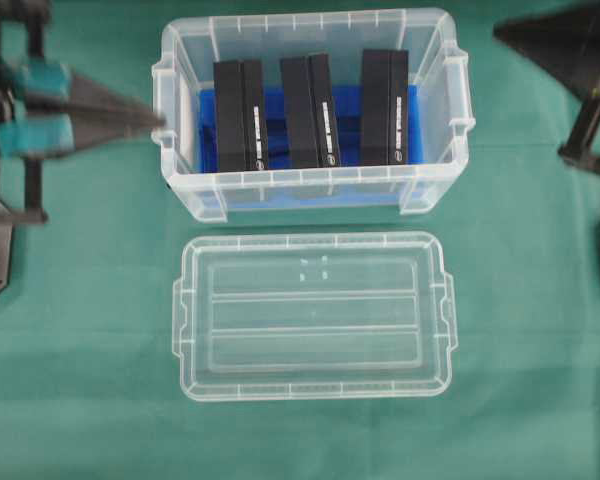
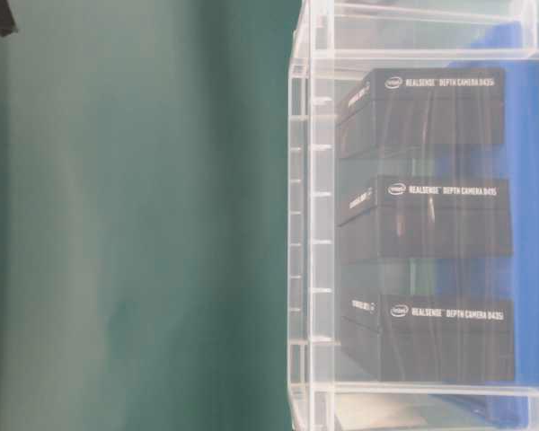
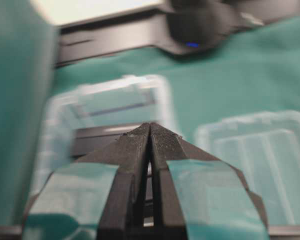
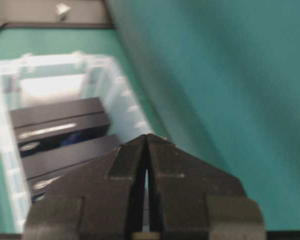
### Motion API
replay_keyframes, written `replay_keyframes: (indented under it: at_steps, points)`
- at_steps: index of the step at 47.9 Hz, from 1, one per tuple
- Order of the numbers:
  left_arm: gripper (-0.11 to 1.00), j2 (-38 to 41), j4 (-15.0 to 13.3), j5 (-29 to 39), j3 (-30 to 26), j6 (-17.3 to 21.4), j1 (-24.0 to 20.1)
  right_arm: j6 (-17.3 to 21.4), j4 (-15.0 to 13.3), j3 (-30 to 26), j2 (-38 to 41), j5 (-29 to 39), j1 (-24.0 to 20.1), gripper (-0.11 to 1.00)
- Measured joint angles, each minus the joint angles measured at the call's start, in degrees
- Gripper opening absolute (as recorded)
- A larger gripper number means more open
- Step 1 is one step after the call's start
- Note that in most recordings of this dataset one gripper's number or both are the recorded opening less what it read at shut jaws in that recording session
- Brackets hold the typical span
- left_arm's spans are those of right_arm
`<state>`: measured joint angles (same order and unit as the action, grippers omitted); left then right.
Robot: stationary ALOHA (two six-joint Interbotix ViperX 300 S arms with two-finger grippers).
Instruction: Clamp the lid of the box with both arms, then lift and open it.
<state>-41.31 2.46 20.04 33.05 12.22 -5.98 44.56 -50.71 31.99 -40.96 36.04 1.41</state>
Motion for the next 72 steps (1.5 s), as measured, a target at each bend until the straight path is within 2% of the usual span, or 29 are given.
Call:
replay_keyframes:
  at_steps: [9,19,39,48,72]
  points:
    - [0.01,-2.11,-0.09,-1.32,1.41,-0.09,-6.94,0.18,0.00,3.08,-1.05,-6.42,10.28,0.00]
    - [0.01,-4.04,-0.44,-5.36,5.71,0.00,-11.07,0.53,0.00,6.33,-2.11,-12.22,17.40,0.00]
    - [0.01,-8.44,-0.97,-12.74,16.61,-0.35,-12.74,2.02,0.53,14.15,-4.48,-19.07,22.24,0.00]
    - [0.01,-8.70,-1.14,-14.77,18.98,-0.62,-13.45,3.43,0.70,17.05,-5.19,-20.74,25.14,0.00]
    - [0.01,-8.70,-1.32,-16.79,22.06,-2.90,-14.50,4.48,1.23,19.51,-4.48,-23.99,25.84,0.00]
